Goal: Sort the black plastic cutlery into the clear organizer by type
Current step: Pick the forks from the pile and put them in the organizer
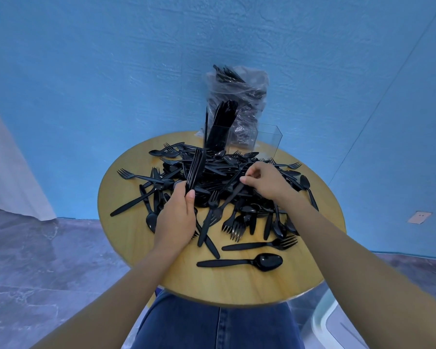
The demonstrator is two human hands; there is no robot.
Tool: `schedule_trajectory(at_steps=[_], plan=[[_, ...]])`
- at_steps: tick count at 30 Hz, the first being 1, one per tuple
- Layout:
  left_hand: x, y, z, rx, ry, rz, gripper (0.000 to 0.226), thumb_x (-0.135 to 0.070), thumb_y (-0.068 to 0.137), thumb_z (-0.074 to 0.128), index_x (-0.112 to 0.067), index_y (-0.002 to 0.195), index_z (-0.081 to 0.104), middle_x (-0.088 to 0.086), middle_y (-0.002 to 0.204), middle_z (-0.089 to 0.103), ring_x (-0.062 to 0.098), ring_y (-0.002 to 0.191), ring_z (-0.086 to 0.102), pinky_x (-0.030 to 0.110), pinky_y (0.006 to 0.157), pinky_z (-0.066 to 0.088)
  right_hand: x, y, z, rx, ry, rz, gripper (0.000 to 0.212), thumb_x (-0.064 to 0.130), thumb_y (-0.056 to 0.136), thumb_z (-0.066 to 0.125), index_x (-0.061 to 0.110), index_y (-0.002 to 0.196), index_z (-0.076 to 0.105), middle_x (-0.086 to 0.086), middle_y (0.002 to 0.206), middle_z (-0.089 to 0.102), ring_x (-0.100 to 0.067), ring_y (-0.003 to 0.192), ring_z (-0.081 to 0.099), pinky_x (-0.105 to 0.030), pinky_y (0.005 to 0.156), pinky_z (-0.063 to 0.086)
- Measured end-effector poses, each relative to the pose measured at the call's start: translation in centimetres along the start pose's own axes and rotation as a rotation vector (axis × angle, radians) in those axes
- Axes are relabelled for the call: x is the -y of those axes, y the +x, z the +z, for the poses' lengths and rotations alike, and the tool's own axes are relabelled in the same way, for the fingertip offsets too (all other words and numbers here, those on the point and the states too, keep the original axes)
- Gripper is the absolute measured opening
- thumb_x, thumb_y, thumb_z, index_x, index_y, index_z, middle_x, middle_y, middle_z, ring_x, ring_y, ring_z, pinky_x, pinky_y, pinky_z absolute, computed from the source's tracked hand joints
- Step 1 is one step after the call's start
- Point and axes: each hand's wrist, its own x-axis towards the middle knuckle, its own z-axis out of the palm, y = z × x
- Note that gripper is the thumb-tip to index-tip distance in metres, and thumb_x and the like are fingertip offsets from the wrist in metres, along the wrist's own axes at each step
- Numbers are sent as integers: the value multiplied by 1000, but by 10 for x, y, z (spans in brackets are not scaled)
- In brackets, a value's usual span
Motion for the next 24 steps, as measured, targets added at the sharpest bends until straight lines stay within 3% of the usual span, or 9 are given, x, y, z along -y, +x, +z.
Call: schedule_trajectory(at_steps=[4,7,11,15,20,22,24], plan=[[1,1,0,0,2,6,28,-32,101,29,-16,115,47,-1,66,52,16,58,51,29,50,34,5,-1,-5,-60,189,-9,6,9,91,61,8,97,62,-2,80,62,-14,74,58,-19,66,47],[0,1,0,-1,4,15,27,-32,101,29,-16,115,46,-1,66,53,16,59,52,29,51,37,10,-2,-2,-4,265,-25,23,1,90,60,6,112,58,-5,96,66,-9,82,63,-11,71,50],[-2,0,-2,10,9,15,29,-33,101,29,-14,114,46,2,70,56,18,65,55,32,57,42,3,-5,3,2,-65,-5,20,8,87,65,9,107,60,-4,100,62,-15,91,58,-25,83,48],[-1,0,-1,13,32,15,28,-33,101,28,-16,115,45,-2,66,52,13,59,52,28,49,35,-8,-13,14,93,-404,-25,27,27,89,64,12,111,63,-10,115,52,-27,112,45,-36,95,40],[-2,0,-1,20,43,6,27,-31,101,29,-15,116,45,-4,65,51,12,57,51,27,48,33,-4,-10,22,77,-386,-18,13,20,94,56,13,104,59,-12,121,44,-32,121,34,-36,97,32],[-2,0,-2,19,48,5,26,-31,101,29,-15,115,45,-2,66,52,14,59,52,27,49,35,-2,-8,21,85,-373,-26,3,17,94,56,14,95,56,-11,116,48,-30,120,34,-37,95,34],[-2,0,-2,16,47,12,25,-32,101,29,-16,112,45,-1,66,53,15,59,52,27,48,34,-1,-7,17,75,-344,-46,6,14,94,54,15,89,53,-7,106,52,-28,115,39,-39,92,37]])
